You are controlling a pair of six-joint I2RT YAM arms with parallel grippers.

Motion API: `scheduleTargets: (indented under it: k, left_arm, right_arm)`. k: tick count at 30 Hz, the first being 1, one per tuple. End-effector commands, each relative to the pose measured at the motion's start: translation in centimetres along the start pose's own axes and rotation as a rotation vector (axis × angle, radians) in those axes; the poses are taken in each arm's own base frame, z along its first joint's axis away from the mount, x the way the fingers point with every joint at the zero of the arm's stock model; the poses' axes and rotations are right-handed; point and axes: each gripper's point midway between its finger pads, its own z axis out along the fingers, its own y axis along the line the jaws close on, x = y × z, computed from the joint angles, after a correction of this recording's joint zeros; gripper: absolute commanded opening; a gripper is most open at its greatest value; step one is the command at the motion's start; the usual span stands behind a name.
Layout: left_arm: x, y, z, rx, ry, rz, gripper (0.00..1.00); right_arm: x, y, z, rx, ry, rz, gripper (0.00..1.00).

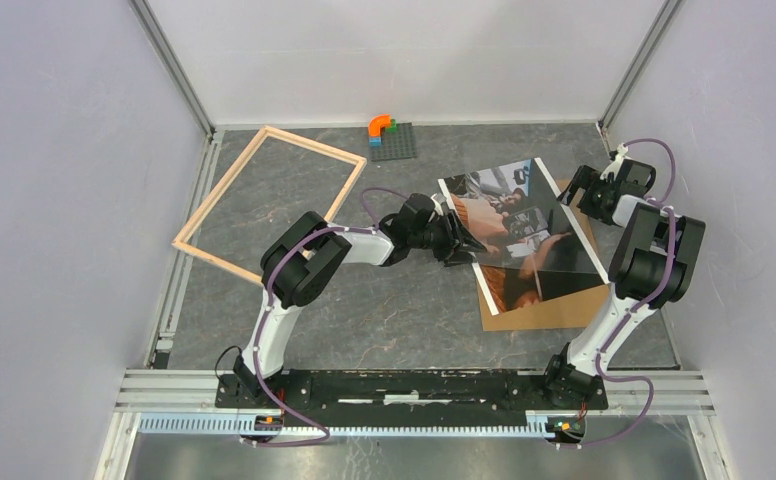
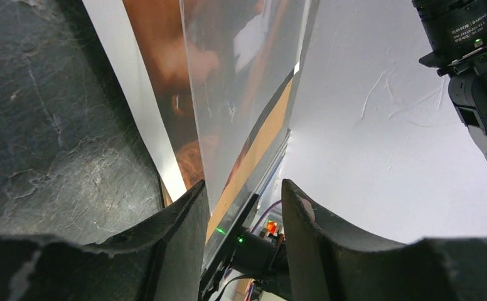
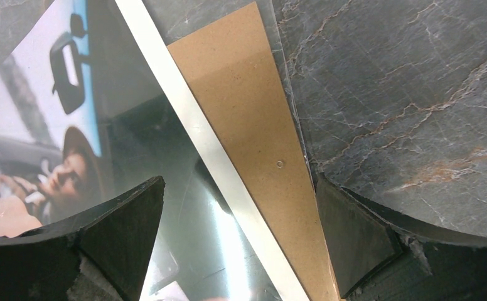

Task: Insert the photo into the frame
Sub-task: Pick up the photo frame item at the center of the board.

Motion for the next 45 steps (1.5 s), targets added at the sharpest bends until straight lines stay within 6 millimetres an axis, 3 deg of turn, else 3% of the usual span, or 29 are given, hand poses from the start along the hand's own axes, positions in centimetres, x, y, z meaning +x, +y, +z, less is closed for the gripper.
scheduleTargets:
  k: [1, 11, 16, 20, 26, 28, 32, 37, 40, 45]
  left_arm:
    - [-0.9, -5.0, -0.7, 0.113, -0.041, 0.025, 0.51]
    - [-2.5, -5.0, 1.2, 0.090, -0.061, 0.056, 0.41]
    - [-3.4, -4.2, 0.7, 0.027, -0.070, 0.112, 0.19]
    - [-4.5, -3.8, -1.2, -0.023, -0.084, 0.159, 0.03]
    - [-5.4, -1.5, -5.8, -0.115, -0.087, 0.199, 0.02]
    - [-4.8, -1.2, -7.9, -0.151, -0.072, 0.240, 0.02]
    - [-2.9, 1.1, -11.7, -0.234, -0.027, 0.295, 0.02]
    - [-0.6, 3.6, -15.8, -0.272, 0.005, 0.272, 0.02]
    - [0.2, 5.2, -17.8, -0.307, -0.015, 0.279, 0.02]
    - [1.4, 7.2, -19.9, -0.328, -0.037, 0.273, 0.02]
  right_arm:
    - [2.5, -0.1, -0.5, 0.002, 0.077, 0.027, 0.96]
    - [2.4, 0.2, -0.9, -0.003, 0.070, 0.022, 0.97]
    - [1.7, 0.4, -1.8, 0.006, 0.055, 0.011, 0.97]
    - [0.8, 0.0, -3.0, 0.084, 0.049, -0.022, 0.98]
    - [-0.6, 1.0, -6.5, 0.292, 0.036, -0.132, 0.98]
    - [-0.5, 2.9, -7.2, 0.287, 0.032, -0.180, 0.98]
    - [1.8, 9.5, -7.9, 0.136, 0.028, -0.260, 0.98]
    - [8.3, 17.4, -9.7, -0.191, 0.070, -0.348, 0.98]
    - [11.6, 18.1, -11.0, -0.260, 0.103, -0.380, 0.98]
    - [15.5, 16.8, -12.4, -0.296, 0.133, -0.394, 0.98]
